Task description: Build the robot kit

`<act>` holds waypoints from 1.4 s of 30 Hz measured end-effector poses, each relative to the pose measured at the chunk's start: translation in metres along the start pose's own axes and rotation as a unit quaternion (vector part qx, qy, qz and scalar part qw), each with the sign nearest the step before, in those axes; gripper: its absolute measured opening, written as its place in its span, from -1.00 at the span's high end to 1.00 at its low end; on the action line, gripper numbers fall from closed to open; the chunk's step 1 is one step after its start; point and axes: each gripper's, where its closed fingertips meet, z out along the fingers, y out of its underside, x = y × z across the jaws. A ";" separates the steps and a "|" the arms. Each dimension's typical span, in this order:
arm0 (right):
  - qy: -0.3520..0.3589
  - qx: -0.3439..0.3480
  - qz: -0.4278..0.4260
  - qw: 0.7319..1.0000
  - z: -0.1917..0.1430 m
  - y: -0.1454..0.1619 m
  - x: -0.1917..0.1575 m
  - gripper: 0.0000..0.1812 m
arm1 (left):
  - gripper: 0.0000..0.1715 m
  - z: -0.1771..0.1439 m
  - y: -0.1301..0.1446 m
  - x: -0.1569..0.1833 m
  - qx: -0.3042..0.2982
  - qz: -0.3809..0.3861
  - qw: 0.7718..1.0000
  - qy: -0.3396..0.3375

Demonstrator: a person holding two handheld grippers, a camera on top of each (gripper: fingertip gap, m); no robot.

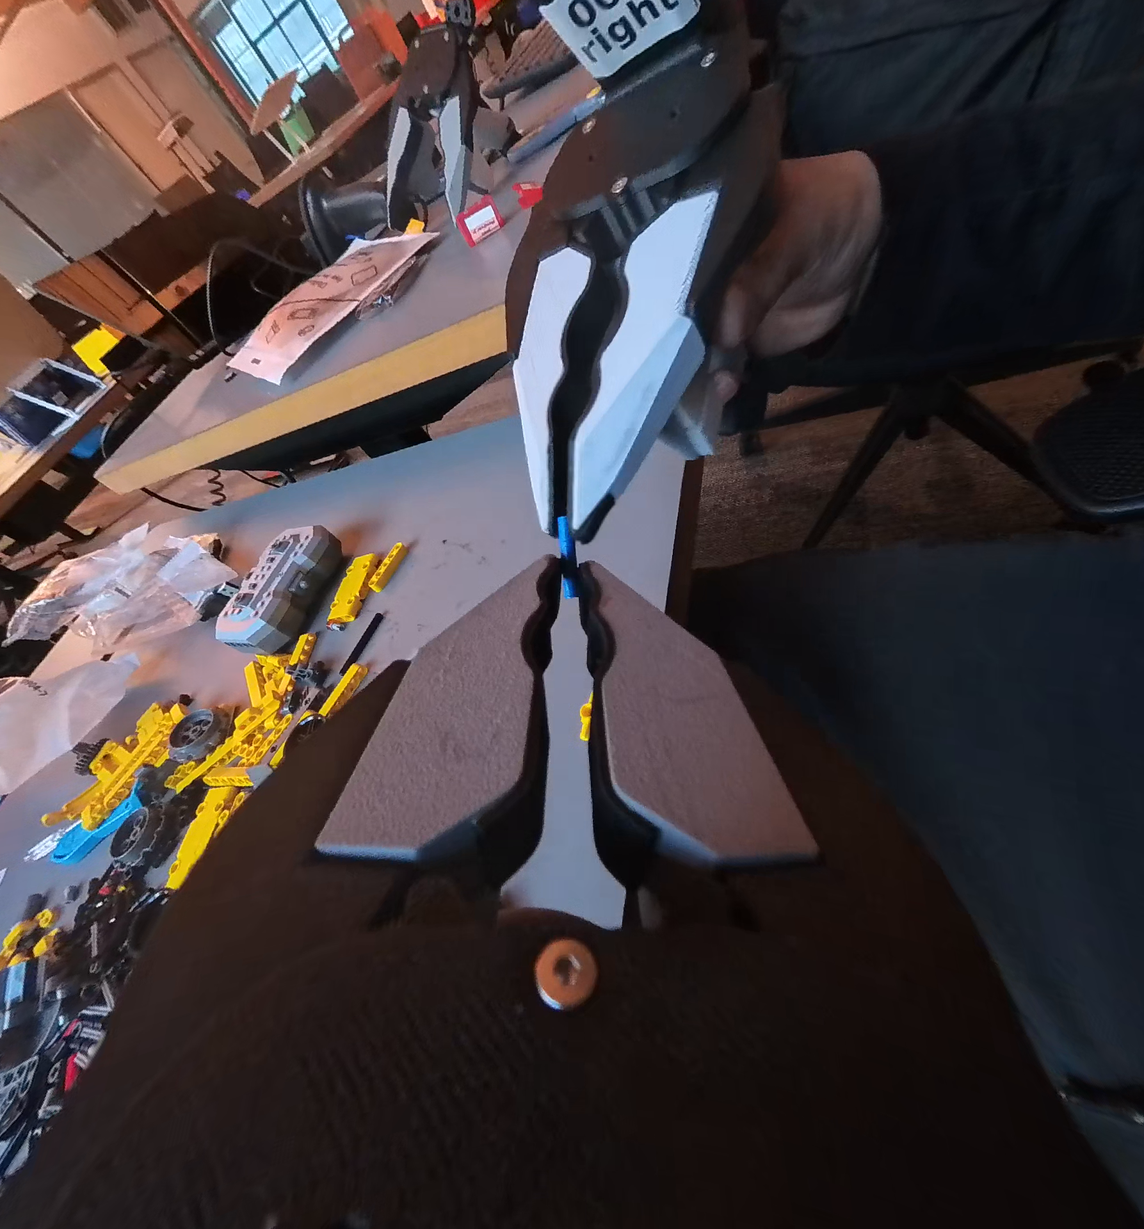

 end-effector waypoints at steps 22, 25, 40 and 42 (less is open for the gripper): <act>0.063 -0.154 0.062 0.984 0.023 0.062 0.039 0.96 | 0.81 0.023 0.095 0.006 -0.237 -0.125 0.961 0.073; 0.059 -0.159 0.066 0.983 0.023 0.063 0.039 0.96 | 0.85 0.026 0.097 0.008 -0.242 -0.124 0.958 0.087; 0.061 -0.250 0.020 0.966 0.025 0.072 0.040 0.97 | 0.98 0.034 0.094 0.011 -0.209 -0.140 0.964 0.090; 0.065 -0.264 0.008 0.962 0.026 0.073 0.041 0.97 | 0.98 0.035 0.093 0.011 -0.202 -0.140 0.966 0.086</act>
